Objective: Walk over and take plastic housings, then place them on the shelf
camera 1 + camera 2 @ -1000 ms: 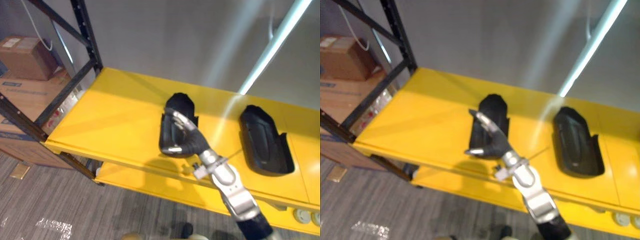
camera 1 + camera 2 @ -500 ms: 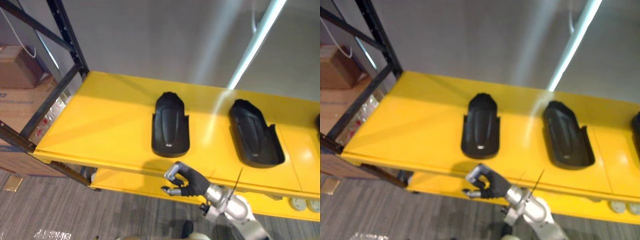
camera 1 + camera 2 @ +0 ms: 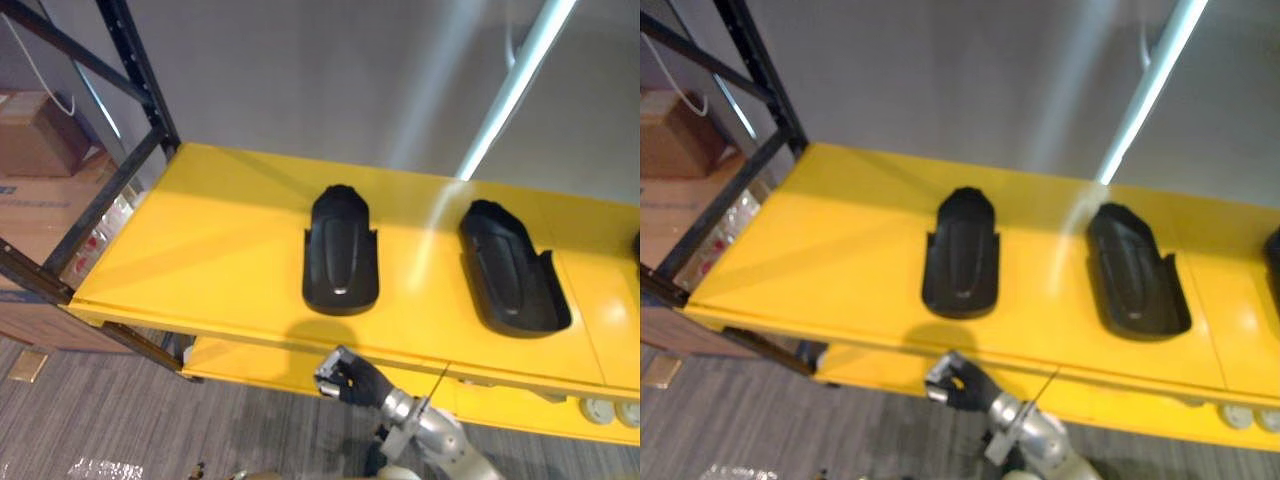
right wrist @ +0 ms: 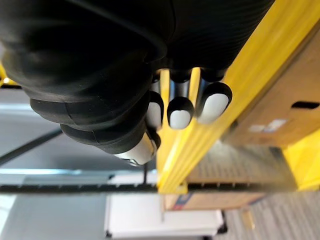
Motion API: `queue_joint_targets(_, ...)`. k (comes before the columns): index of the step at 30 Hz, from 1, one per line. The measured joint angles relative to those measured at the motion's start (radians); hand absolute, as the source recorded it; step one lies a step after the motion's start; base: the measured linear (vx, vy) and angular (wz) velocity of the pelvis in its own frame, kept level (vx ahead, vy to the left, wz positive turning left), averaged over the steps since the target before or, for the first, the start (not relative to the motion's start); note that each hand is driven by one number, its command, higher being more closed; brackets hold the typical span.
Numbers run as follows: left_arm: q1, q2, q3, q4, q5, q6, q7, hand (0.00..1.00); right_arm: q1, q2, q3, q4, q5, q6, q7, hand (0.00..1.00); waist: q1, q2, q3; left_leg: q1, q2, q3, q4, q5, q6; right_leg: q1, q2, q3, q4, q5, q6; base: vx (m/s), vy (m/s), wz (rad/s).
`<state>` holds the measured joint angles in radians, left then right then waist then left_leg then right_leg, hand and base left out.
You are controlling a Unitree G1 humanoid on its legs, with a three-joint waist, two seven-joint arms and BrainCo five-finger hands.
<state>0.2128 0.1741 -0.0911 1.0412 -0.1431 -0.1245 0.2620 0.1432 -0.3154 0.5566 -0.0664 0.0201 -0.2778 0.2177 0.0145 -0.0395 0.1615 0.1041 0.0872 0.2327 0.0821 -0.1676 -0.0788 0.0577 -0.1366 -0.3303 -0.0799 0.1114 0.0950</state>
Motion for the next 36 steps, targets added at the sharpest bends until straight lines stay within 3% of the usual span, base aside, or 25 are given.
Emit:
queue_joint_targets(6, -0.006, -0.001, 0.000, 0.000, 0.004, 0.003, 0.000, 0.00, -0.132, 0.026, -0.015, 0.082, -0.066, -0.010, -0.113, 1.00, 0.005, 0.002, 0.001, 0.000, -0.001, -0.004, -0.001, 0.002, -0.001, 0.001, 0.000, -0.003, 0.000, 0.000, 0.000, 0.00, 0.001, 0.01)
queue_joint_targets(9, -0.010, -0.002, 0.002, 0.000, 0.004, 0.003, 0.000, 0.00, -0.196, 0.030, -0.047, 0.064, -0.036, -0.042, -0.094, 1.00, 0.015, 0.003, 0.002, 0.001, -0.004, -0.006, -0.001, 0.002, -0.001, 0.004, 0.001, -0.004, 0.000, 0.000, 0.000, 0.00, 0.000, 0.00)
queue_joint_targets(14, -0.014, -0.008, 0.033, 0.000, 0.004, 0.003, -0.002, 0.00, -0.222, 0.033, -0.055, -0.067, 0.046, -0.041, 0.000, 1.00, 0.025, 0.000, 0.005, 0.006, -0.003, -0.009, -0.001, 0.002, -0.001, 0.010, 0.002, -0.004, 0.000, 0.000, 0.000, 0.00, 0.000, 0.00)
queue_joint_targets(21, -0.014, -0.008, 0.051, 0.001, 0.005, 0.004, -0.003, 0.00, -0.234, 0.029, -0.056, -0.093, 0.044, 0.034, 0.026, 1.00, 0.025, -0.011, 0.017, 0.014, -0.003, -0.005, -0.002, 0.002, -0.001, 0.014, 0.001, -0.001, 0.000, 0.000, 0.000, -0.03, 0.002, -0.02)
queue_joint_targets(26, -0.014, -0.009, 0.051, 0.001, 0.005, 0.004, -0.008, 0.00, -0.234, 0.025, -0.067, -0.063, 0.042, 0.059, 0.068, 1.00, 0.025, -0.008, 0.019, 0.011, -0.004, -0.006, -0.004, 0.002, -0.001, 0.011, 0.001, -0.002, 0.000, -0.001, 0.000, 0.00, 0.000, 0.00)
queue_joint_targets(31, -0.017, -0.008, 0.050, -0.001, 0.005, 0.017, -0.009, 0.00, -0.238, 0.019, -0.076, 0.026, 0.005, 0.069, 0.053, 1.00, 0.027, -0.008, 0.019, 0.001, -0.007, -0.011, -0.003, 0.002, -0.001, 0.006, -0.001, -0.007, 0.000, -0.001, 0.000, 0.00, 0.001, 0.03)
queue_joint_targets(36, -0.018, -0.013, 0.050, -0.003, 0.002, 0.024, -0.007, 0.00, -0.287, 0.039, -0.147, 0.184, 0.006, 0.060, -0.041, 1.00, 0.029, 0.002, 0.026, -0.001, -0.009, -0.021, -0.001, 0.003, 0.000, 0.011, -0.004, -0.018, 0.000, -0.001, 0.000, 0.00, 0.000, 0.05)
